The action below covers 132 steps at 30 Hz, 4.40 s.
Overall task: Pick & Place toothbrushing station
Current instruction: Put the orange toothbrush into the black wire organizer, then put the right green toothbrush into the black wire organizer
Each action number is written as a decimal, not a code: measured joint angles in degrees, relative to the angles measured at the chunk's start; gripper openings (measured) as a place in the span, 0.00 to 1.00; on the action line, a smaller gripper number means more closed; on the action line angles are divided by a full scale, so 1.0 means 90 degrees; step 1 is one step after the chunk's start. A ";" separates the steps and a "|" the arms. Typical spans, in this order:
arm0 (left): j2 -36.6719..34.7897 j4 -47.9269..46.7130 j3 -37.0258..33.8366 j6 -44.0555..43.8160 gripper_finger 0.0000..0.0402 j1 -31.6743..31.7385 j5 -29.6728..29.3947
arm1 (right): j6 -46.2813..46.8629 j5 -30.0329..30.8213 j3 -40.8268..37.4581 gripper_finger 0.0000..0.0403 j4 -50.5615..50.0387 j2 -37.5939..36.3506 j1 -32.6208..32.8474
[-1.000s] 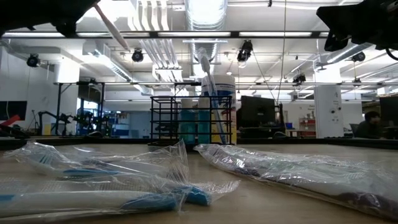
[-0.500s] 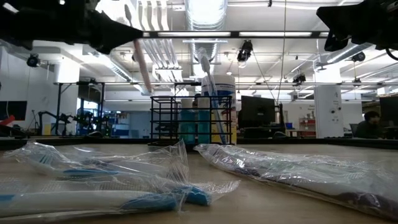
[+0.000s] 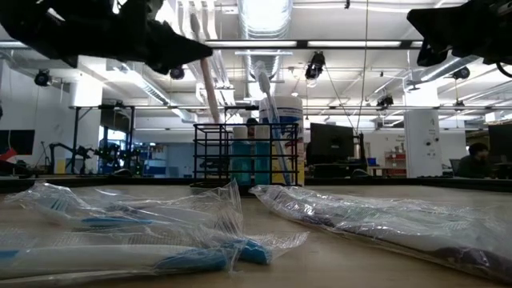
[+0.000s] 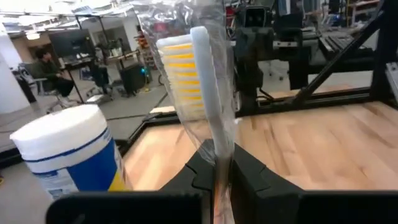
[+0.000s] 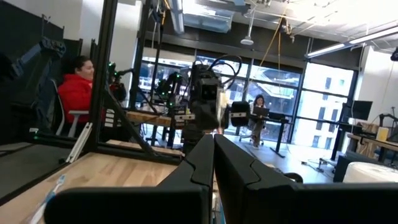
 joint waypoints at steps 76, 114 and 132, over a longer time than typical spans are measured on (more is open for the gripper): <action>-0.4832 -0.3820 -0.1448 -0.1468 0.03 0.0161 0.0163 | 0.0421 -0.0022 0.0002 0.02 -0.0201 0.0210 0.0002; -0.5344 -0.3457 -0.2410 -0.1473 0.02 0.0148 0.0886 | 0.4587 -0.0773 0.7495 0.11 -0.7236 0.9342 0.0355; -0.5344 -0.3789 -0.2410 -0.1316 0.02 0.0148 0.1113 | 0.6027 -0.0976 0.8140 0.43 -0.7482 1.0003 0.0554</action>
